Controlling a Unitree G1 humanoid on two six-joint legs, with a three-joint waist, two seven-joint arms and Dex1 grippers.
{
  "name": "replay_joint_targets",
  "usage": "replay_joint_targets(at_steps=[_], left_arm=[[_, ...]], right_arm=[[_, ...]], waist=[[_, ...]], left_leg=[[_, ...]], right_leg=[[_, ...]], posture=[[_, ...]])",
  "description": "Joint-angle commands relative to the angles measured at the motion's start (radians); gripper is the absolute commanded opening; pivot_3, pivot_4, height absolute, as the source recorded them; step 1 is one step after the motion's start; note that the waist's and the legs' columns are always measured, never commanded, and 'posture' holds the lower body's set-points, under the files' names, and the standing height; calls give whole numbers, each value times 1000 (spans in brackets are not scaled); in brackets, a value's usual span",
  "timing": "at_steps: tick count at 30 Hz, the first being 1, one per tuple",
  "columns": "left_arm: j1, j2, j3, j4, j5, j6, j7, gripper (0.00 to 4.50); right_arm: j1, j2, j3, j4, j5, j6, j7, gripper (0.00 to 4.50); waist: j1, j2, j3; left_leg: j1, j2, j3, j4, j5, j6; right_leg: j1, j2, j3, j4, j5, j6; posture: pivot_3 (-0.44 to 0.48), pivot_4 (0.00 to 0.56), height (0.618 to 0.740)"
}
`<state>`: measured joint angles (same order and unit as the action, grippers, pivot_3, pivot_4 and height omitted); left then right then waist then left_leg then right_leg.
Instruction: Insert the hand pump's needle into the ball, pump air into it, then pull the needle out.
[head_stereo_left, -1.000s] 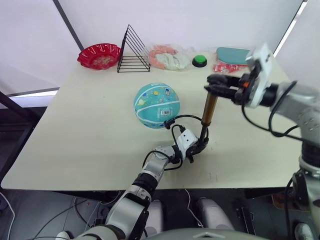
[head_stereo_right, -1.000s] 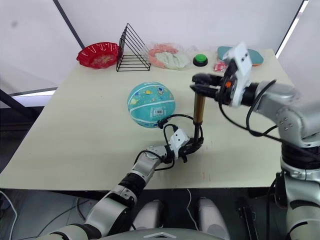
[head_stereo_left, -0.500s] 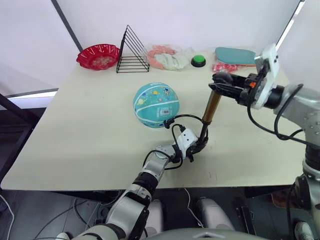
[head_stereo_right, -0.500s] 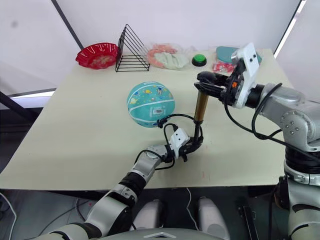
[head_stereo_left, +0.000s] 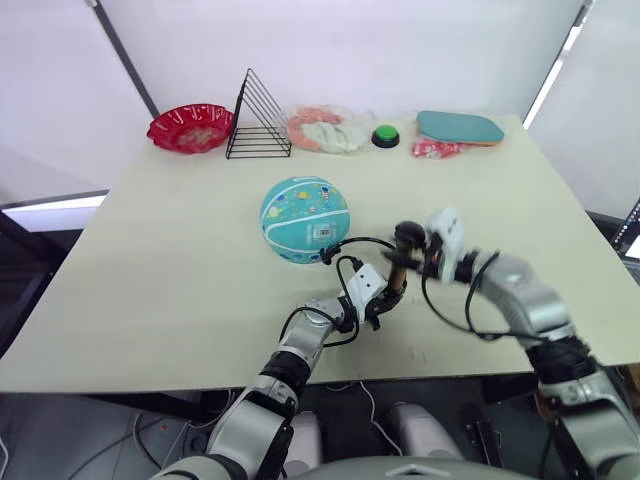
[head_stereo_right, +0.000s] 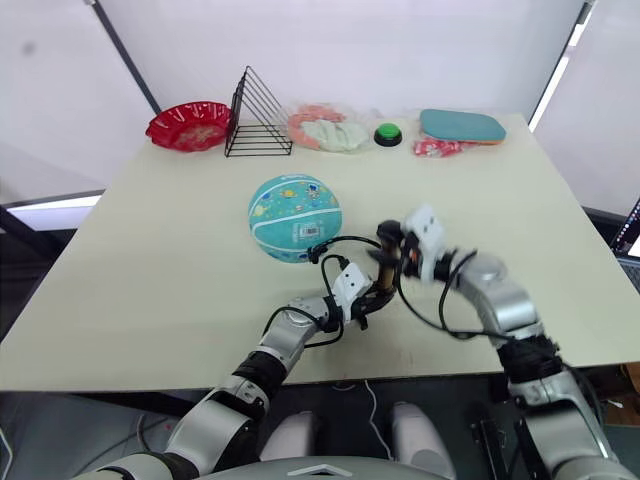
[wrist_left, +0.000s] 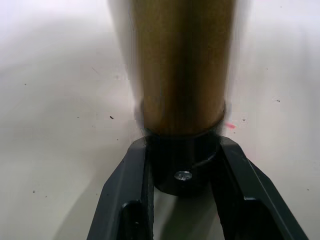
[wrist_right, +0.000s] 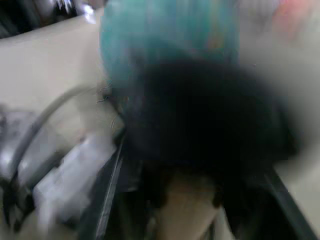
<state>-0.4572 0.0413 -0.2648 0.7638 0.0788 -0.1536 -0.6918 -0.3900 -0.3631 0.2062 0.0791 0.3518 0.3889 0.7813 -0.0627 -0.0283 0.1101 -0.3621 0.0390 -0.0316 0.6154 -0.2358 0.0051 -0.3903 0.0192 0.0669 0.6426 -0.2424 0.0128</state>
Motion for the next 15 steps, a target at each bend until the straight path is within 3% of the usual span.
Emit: replay_joint_targets(at_steps=[1,15], left_arm=[[38,1,-23,47,18,43,-6,1060],[33,-6,-23,58,20,40,-13,1060]], right_arm=[[50,-9,69,80,-50,61,35,1059],[13,-27,-72,-160,58,179,6,1059]], waist=[[-1,3,-1],[21,8,11]], left_leg=[[0,0,0,0,0,0],[-6,-2,-1,-1,0,0]], right_leg=[[0,0,0,0,0,0],[-4,-2,-1,0,-1,2]], posture=[[0,150,740],[0,150,740]])
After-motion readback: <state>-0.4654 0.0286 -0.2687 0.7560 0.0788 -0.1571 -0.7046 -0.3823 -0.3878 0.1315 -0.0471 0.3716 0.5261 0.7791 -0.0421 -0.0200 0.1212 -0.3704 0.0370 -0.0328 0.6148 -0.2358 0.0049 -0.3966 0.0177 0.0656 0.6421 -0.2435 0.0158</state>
